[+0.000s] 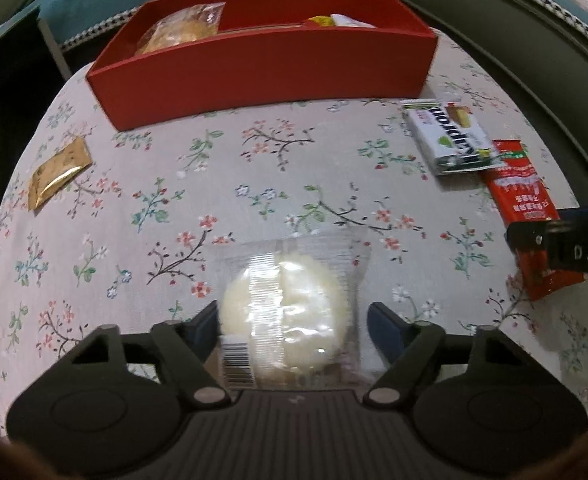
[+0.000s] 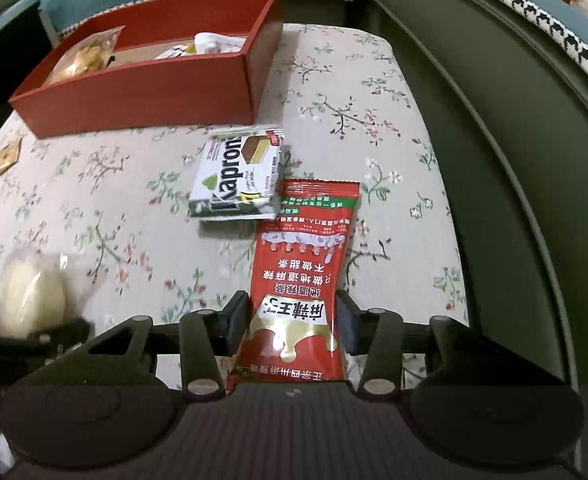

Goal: Organize snacks
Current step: 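Lift the bun with the left gripper while the right lifts the red packet, then carry the bun and red packet over the red box and lower them in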

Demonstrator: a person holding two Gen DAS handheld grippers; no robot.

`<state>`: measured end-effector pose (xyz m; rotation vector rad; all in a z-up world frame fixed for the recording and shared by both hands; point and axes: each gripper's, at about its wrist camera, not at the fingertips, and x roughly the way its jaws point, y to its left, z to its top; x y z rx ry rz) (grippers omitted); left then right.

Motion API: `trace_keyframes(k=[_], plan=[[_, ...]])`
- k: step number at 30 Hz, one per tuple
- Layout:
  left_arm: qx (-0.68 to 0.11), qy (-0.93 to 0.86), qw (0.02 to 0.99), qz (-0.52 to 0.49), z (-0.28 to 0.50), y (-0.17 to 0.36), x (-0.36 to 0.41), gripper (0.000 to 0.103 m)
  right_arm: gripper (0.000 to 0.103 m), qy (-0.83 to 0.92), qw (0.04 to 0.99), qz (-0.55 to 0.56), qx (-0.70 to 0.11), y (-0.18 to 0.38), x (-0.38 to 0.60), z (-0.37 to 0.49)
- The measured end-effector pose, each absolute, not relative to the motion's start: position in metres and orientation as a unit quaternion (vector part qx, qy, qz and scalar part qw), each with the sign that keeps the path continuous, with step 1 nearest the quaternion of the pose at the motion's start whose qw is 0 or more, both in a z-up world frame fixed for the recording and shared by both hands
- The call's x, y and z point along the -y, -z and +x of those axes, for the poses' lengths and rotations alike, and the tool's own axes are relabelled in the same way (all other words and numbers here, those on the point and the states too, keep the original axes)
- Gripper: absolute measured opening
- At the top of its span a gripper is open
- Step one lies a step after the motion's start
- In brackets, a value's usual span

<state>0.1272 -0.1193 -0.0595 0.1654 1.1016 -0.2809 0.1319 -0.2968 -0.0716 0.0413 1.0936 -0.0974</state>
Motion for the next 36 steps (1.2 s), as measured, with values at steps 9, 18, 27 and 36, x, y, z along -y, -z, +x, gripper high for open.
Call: trace_keyframes(k=[9,18,27,36], plan=[[-0.528,0.119,0.838,0.074,0.137,0.069,0.113,0.103,0.083,0.076,0.852,0.010,-0.518,0.083,0.288,0.140],[-0.540,0.145,0.827,0.049,0.132,0.049,0.109,0.062,0.052,0.067,0.857,0.015,-0.512,0.070,0.296,0.114],[-0.542,0.144,0.827,0.035,0.129,0.042,0.103,0.061,0.051,0.042,0.887,0.017,-0.460,0.039,0.278,0.089],[-0.496,0.146,0.854,0.051,0.131,0.015,0.114,0.061,0.051,0.017,0.913,-0.003,-0.407,0.012,0.258,0.097]])
